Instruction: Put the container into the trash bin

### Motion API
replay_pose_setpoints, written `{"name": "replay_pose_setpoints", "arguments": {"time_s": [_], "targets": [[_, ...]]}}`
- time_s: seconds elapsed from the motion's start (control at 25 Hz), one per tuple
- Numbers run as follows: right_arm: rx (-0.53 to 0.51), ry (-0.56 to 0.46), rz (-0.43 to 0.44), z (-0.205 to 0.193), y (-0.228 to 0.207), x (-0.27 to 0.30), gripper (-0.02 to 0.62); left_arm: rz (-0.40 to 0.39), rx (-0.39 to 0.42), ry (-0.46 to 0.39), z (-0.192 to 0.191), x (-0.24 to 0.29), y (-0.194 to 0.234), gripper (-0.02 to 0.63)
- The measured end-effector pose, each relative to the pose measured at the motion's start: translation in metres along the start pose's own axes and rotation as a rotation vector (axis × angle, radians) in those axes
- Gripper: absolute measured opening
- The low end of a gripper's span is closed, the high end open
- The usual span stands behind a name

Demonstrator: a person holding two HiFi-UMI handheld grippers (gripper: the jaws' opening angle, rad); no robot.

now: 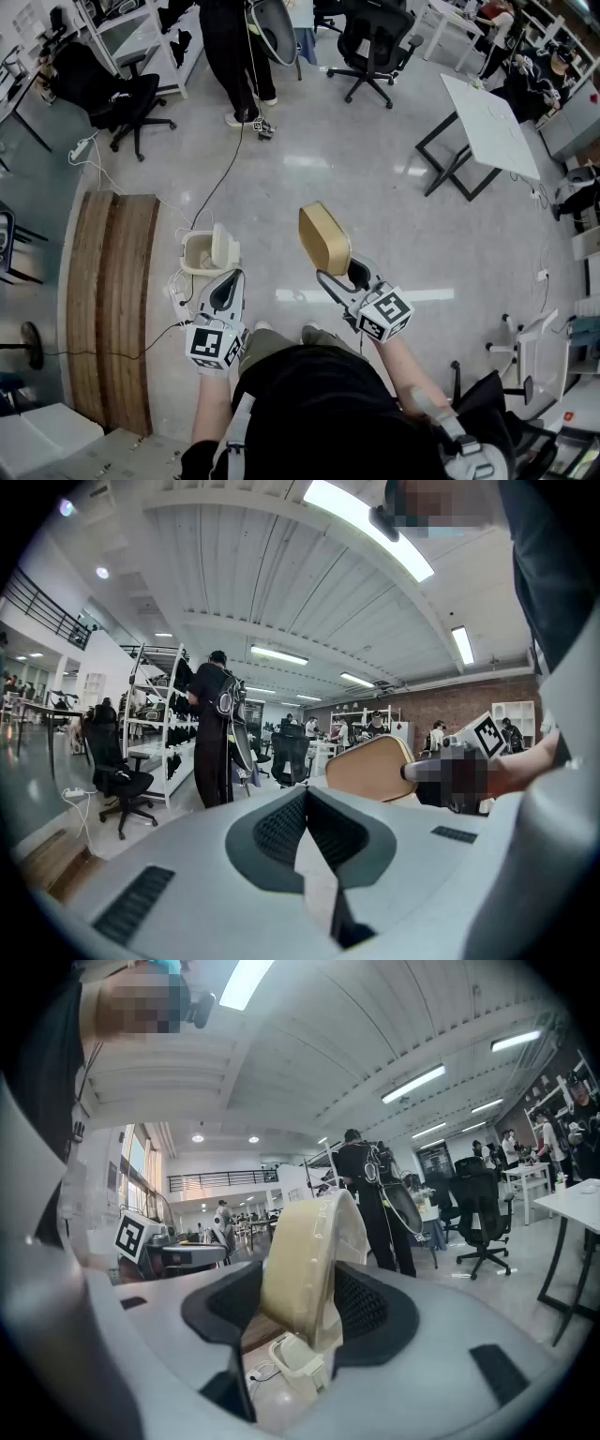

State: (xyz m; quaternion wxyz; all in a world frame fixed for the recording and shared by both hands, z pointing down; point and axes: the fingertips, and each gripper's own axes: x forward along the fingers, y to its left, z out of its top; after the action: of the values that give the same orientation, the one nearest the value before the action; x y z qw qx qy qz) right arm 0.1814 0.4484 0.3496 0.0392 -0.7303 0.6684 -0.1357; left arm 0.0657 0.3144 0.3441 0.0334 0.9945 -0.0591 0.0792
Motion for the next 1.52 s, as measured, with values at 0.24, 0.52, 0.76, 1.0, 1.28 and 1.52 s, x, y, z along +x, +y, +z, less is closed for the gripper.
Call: {"name": "replay_pose_setpoints", "arguments": {"time_s": [0.24, 0.52, 0.76, 1.0, 1.28, 1.52], "targets": [[0.023, 0.01, -0.016, -0.005, 0.001, 0.007, 0.252, -0.023, -0.001, 0.023, -0.001, 0.006, 0.01, 0.007], [0.014, -0.001, 0.009, 0.008, 0.024, 0.051, 0.255, -0.019, -0.006, 0.023, 0.001, -0.006, 0.053, 0.006], [0.017, 0.001, -0.005, 0.01, 0.042, 0.101, 0.256, -0.021, -0.022, 0.028, -0.012, -0.025, 0.105, 0.007], [0.02, 0.016, -0.041, 0.012, 0.044, 0.129, 0.257, -0.002, -0.065, 0.035, -0.02, -0.031, 0.145, 0.007], [0.038, 0.026, -0.033, 0.011, 0.016, 0.171, 0.256, 0.012, -0.085, 0.059, -0.029, -0.004, 0.175, 0.007], [0.051, 0.042, 0.016, 0.023, -0.03, 0.213, 0.256, 0.054, -0.091, 0.07, -0.019, 0.045, 0.2, 0.008]]}}
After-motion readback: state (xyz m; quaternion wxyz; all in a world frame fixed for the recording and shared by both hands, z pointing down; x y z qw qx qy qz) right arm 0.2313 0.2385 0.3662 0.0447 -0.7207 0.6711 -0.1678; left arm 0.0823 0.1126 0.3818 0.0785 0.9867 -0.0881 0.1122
